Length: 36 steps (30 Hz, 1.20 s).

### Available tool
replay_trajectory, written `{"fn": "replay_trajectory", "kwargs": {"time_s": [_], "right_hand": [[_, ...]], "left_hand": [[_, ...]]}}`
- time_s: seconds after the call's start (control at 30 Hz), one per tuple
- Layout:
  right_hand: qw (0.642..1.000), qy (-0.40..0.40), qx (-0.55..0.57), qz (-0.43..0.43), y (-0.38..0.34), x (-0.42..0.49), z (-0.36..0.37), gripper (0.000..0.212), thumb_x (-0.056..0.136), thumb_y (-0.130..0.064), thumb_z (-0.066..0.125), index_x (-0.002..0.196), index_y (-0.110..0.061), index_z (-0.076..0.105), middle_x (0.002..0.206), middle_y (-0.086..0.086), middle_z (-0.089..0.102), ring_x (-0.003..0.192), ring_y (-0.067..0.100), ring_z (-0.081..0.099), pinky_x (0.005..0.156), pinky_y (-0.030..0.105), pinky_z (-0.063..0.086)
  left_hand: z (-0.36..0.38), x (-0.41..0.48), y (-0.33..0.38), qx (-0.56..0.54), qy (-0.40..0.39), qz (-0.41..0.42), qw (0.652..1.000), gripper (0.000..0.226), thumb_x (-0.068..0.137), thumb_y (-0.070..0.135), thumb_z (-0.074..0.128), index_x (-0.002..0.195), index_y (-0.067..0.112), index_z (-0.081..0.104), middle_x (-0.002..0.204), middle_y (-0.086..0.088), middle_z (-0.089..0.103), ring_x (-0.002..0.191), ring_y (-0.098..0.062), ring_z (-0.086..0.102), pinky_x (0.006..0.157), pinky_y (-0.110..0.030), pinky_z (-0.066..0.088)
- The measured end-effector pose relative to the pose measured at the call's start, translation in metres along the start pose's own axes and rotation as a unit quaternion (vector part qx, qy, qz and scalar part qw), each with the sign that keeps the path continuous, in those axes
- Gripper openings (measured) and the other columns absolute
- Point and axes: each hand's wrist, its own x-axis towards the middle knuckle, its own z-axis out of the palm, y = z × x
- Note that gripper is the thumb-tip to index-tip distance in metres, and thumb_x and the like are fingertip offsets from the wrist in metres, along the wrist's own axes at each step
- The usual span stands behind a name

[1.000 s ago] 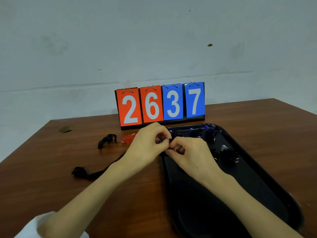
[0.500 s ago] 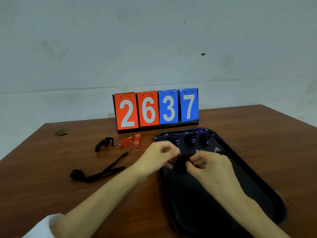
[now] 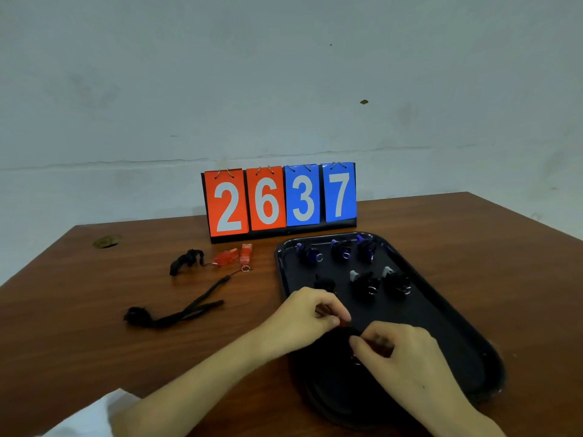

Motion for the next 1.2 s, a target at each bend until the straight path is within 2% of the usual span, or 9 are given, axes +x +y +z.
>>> {"fn": "replay_trajectory", "kwargs": {"time_s": [0.2,0.3,0.5,0.63,0.7,0.8,1.0,1.1,1.2], "right_hand": [[1.000,-0.007,-0.015,0.020,0.001,0.005,-0.003,0.043,0.079,-0.042,0.059,0.048,-0.017,0.044,0.044,-0.002,0.046,0.045,0.009,0.046,0.048,0.021,0.035],[0.999,0.037,0.003,0.007,-0.009,0.015,-0.015,0.048,0.079,-0.041,0.059,0.045,-0.017,0.036,0.042,-0.003,0.041,0.041,0.009,0.040,0.047,0.023,0.030],[0.996,-0.018,0.002,-0.084,-0.062,0.074,-0.003,0.039,0.086,-0.038,0.057,0.053,-0.019,0.053,0.050,-0.002,0.054,0.051,0.006,0.052,0.056,0.020,0.042],[0.984,-0.099,-0.046,-0.139,-0.106,0.131,0.045,0.021,0.088,-0.031,0.055,0.079,-0.014,0.064,0.074,0.000,0.064,0.069,0.010,0.060,0.060,0.019,0.046],[0.978,-0.124,-0.068,-0.152,-0.123,0.156,0.073,0.018,0.088,-0.027,0.056,0.080,-0.012,0.063,0.076,0.002,0.063,0.069,0.012,0.060,0.056,0.018,0.044],[0.974,-0.123,-0.131,-0.139,-0.138,0.180,0.109,0.023,0.088,-0.027,0.056,0.070,-0.014,0.050,0.067,0.000,0.052,0.060,0.012,0.053,0.053,0.018,0.040],[0.973,-0.095,-0.194,-0.084,-0.139,0.196,0.134,0.020,0.087,-0.024,0.059,0.101,-0.011,0.053,0.094,0.006,0.059,0.085,0.020,0.060,0.070,0.027,0.049],[0.976,-0.099,-0.175,-0.080,-0.136,0.199,0.132,0.015,0.087,-0.021,0.058,0.097,-0.010,0.054,0.089,0.006,0.058,0.083,0.020,0.061,0.072,0.027,0.051],[0.992,-0.105,-0.044,-0.047,-0.137,0.201,0.107,0.013,0.089,-0.019,0.055,0.081,-0.011,0.049,0.079,0.004,0.055,0.072,0.016,0.058,0.066,0.025,0.051]], "left_hand": [[0.004,-0.007,0.004,-0.003,0.016,0.026,1.000,0.027,0.088,0.005,0.058,0.104,0.024,0.068,0.100,0.006,0.067,0.089,-0.001,0.060,0.080,-0.013,0.048],[-0.016,-0.016,0.004,-0.047,0.142,0.003,0.989,0.036,0.088,0.006,0.057,0.104,0.038,0.058,0.093,0.011,0.065,0.085,0.001,0.059,0.078,-0.014,0.048],[-0.091,-0.029,-0.064,0.191,0.367,-0.145,0.899,0.014,0.091,0.020,0.057,0.103,0.023,0.063,0.106,0.008,0.058,0.093,-0.003,0.052,0.081,-0.017,0.042],[-0.094,-0.038,-0.097,0.265,0.355,-0.223,0.869,0.029,0.089,0.041,0.055,0.108,0.020,0.064,0.111,0.002,0.058,0.103,-0.013,0.053,0.088,-0.031,0.047],[-0.091,-0.040,-0.103,0.305,0.336,-0.232,0.860,0.032,0.088,0.045,0.056,0.108,0.021,0.064,0.110,0.003,0.057,0.104,-0.014,0.052,0.089,-0.032,0.045],[-0.092,-0.042,-0.103,0.324,0.329,-0.199,0.864,0.024,0.087,0.041,0.058,0.101,0.023,0.065,0.104,0.004,0.057,0.100,-0.014,0.051,0.086,-0.030,0.043],[-0.088,-0.042,-0.100,0.327,0.326,-0.136,0.876,0.010,0.092,0.025,0.053,0.093,0.019,0.061,0.097,0.003,0.060,0.093,-0.015,0.054,0.079,-0.031,0.046],[-0.090,-0.043,-0.095,0.261,0.351,-0.138,0.889,0.010,0.096,0.023,0.048,0.094,0.017,0.055,0.083,0.002,0.063,0.075,-0.013,0.058,0.067,-0.031,0.050],[-0.099,-0.044,-0.087,0.138,0.376,-0.156,0.903,0.005,0.095,0.022,0.050,0.093,0.019,0.052,0.071,0.007,0.056,0.063,-0.006,0.053,0.055,-0.024,0.042]]}}
